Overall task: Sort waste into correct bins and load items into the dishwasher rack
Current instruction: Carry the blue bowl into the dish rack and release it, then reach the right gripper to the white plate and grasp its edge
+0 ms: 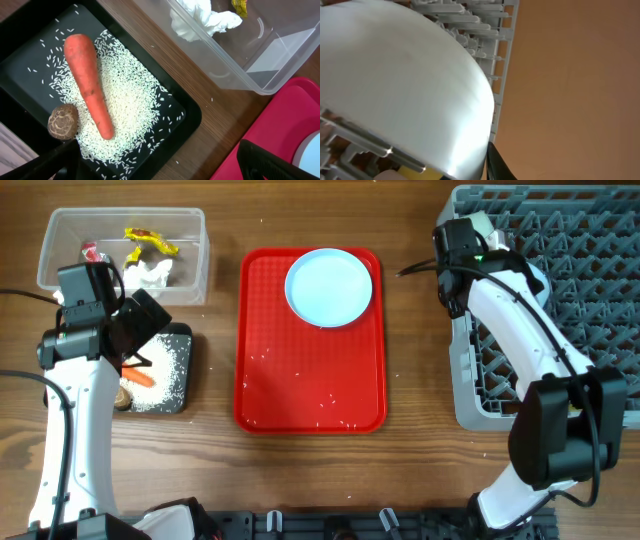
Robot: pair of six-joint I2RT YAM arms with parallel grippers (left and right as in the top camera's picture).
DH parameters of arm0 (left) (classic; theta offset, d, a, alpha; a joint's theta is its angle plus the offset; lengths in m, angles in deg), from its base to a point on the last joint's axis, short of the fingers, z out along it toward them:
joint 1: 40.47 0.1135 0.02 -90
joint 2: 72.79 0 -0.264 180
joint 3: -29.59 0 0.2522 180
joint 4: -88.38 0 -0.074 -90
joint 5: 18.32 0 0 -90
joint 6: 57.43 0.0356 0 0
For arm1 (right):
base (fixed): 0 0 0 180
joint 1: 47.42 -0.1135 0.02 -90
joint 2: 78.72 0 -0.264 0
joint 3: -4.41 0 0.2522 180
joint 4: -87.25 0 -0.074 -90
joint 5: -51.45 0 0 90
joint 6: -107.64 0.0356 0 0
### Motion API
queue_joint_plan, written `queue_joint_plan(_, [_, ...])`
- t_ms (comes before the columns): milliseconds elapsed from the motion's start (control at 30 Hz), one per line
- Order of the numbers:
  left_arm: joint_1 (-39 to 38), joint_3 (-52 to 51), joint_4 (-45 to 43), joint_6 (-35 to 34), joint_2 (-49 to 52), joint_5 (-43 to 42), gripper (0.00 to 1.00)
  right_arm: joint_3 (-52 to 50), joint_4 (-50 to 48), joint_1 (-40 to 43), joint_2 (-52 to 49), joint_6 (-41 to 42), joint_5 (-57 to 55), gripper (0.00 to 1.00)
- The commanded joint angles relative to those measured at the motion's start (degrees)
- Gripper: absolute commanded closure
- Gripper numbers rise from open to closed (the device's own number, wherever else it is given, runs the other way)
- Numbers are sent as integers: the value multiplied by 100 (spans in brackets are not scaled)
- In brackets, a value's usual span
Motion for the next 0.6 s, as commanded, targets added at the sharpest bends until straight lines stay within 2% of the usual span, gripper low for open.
queue_joint_plan(0, [26,79,-13,50,-35,35,0,-66,26,-59,-129,76,129,74])
queue_joint_plan(33, [24,79,-11,50,-35,35,0,-66,39,-68,-129,76,129,69])
queue_joint_plan(167, [24,79,-11,50,-35,35,0,-63,197,-319,-129,76,129,36])
queue_joint_plan(233, [24,79,-13,52,-35,35,0,-63,216,-498,-129,79,129,26])
queue_joint_plan(400, [26,79,-11,50,-35,35,0,-63,219,-1047,-129,76,129,10])
queue_joint_plan(433, [24,79,-11,52,-35,35,0,-63,208,-1091,-129,79,127,2])
queue_joint_plan(567, [24,79,-11,50,-35,35,0,-35,-203,-1095,-127,101,-125,0])
